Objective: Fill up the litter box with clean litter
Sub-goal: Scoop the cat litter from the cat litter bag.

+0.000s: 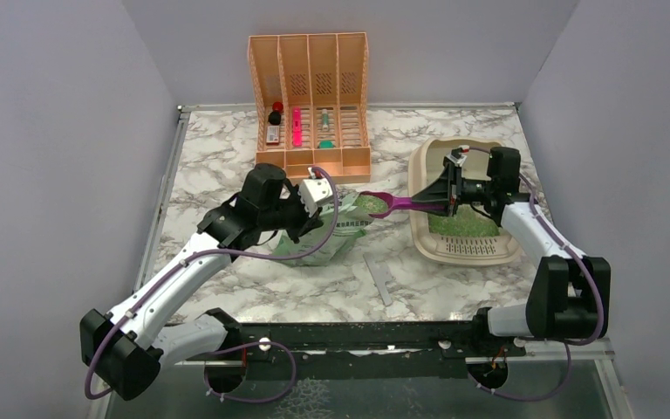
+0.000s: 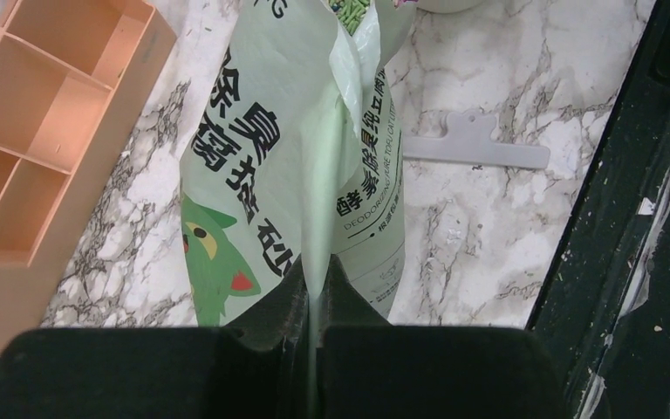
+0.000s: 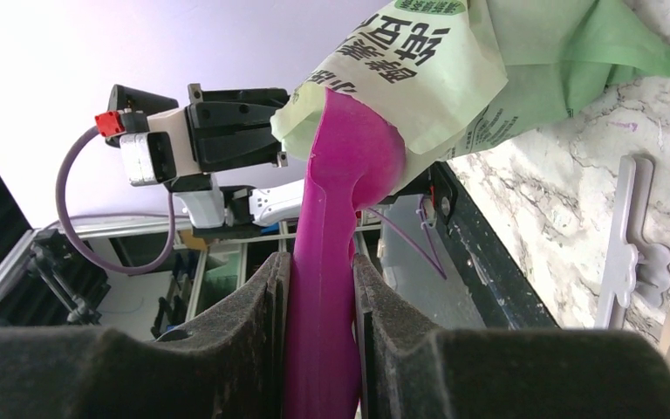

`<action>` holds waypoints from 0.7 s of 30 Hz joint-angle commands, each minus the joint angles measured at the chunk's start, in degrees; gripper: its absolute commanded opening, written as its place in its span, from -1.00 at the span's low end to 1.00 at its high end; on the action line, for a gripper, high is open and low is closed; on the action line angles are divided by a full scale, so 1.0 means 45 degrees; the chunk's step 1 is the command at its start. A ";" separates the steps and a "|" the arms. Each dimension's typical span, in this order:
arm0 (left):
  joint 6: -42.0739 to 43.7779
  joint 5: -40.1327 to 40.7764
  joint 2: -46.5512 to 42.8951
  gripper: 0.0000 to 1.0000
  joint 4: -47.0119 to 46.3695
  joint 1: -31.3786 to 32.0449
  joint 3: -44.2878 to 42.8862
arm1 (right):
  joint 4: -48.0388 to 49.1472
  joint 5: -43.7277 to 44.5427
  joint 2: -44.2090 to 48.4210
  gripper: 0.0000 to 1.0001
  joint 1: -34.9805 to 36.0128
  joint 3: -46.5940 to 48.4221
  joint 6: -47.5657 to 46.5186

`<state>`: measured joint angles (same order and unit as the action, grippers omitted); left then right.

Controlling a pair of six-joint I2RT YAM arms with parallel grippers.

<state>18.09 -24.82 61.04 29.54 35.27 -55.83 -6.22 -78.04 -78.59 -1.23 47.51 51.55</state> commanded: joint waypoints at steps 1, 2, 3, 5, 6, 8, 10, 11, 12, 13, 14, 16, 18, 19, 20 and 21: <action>-0.0047 -0.1498 -0.0549 -1.00 -0.1685 0.0073 0.0097 | 0.0570 0.0115 0.0532 -0.99 -0.0020 -0.0178 0.0388; -0.0080 -0.1470 -0.0562 -1.00 -0.1540 0.0073 -0.0032 | 0.0636 0.0162 0.0613 -0.99 -0.0031 -0.0329 0.0516; -0.0138 -0.1444 -0.0664 -1.00 -0.1420 0.0073 -0.0151 | 0.0759 0.0178 0.0748 -0.99 -0.0037 -0.0477 0.0593; -0.0216 -0.1261 -0.0945 -1.00 -0.1390 0.0073 -0.0101 | 0.1010 0.0103 0.1012 -0.99 -0.0038 -0.0728 0.0706; -0.0226 -0.1135 -0.1056 -1.00 -0.1377 0.0073 -0.0020 | 0.1008 0.0024 0.1113 -0.99 -0.0038 -0.0835 0.0714; -0.0249 -0.0961 -0.1089 -1.00 -0.1309 0.0073 0.0080 | 0.0956 -0.0049 0.1346 -0.99 -0.0055 -0.0951 0.0713; -0.0250 -0.0940 -0.0962 -1.00 -0.1211 0.0073 0.0022 | 0.0966 0.0074 0.1677 -0.99 -0.0058 -0.1117 0.0820; -0.0267 -0.0907 -0.0843 -1.00 -0.1144 0.0073 -0.0049 | 0.1030 0.0140 0.1823 -0.99 -0.0072 -0.1205 0.0955; -0.0296 -0.0818 -0.0736 -1.00 -0.1040 0.0073 -0.0138 | 0.1222 0.0180 0.1954 -0.99 -0.0077 -0.1290 0.1109; -0.0307 -0.0699 -0.0681 -1.00 -0.0971 0.0073 -0.0225 | 0.1259 0.0216 0.2075 -0.99 -0.0094 -0.1354 0.1282; -0.0342 -0.0609 -0.0666 -1.00 -0.0941 0.0073 -0.0273 | 0.1263 0.0302 0.2225 -0.99 -0.0123 -0.1372 0.1401; -0.0347 -0.0164 -0.0688 -1.00 -0.0936 0.0073 -0.0259 | 0.1265 0.0485 0.2425 -0.99 -0.0172 -0.1385 0.1550; -0.0265 0.0119 -0.0669 -1.00 -0.0885 0.0073 -0.0231 | 0.1265 0.0568 0.2544 -0.99 -0.0222 -0.1319 0.1661; -0.0237 0.0214 -0.0645 -1.00 -0.0862 0.0073 -0.0229 | 0.1265 0.0648 0.2569 -0.99 -0.0227 -0.1258 0.1676; -0.0241 0.0280 -0.0606 -1.00 -0.0844 0.0073 -0.0246 | 0.1213 0.0719 0.2589 -0.99 -0.0247 -0.1199 0.1670; -0.0273 0.0395 -0.0569 -1.00 -0.0830 0.0073 -0.0290 | 0.1112 0.0765 0.2597 -0.99 -0.0262 -0.1123 0.1655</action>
<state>17.74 -24.18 58.72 29.76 35.31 -54.52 -2.15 -75.44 -68.25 -1.98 41.63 57.54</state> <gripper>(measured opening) 0.021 0.316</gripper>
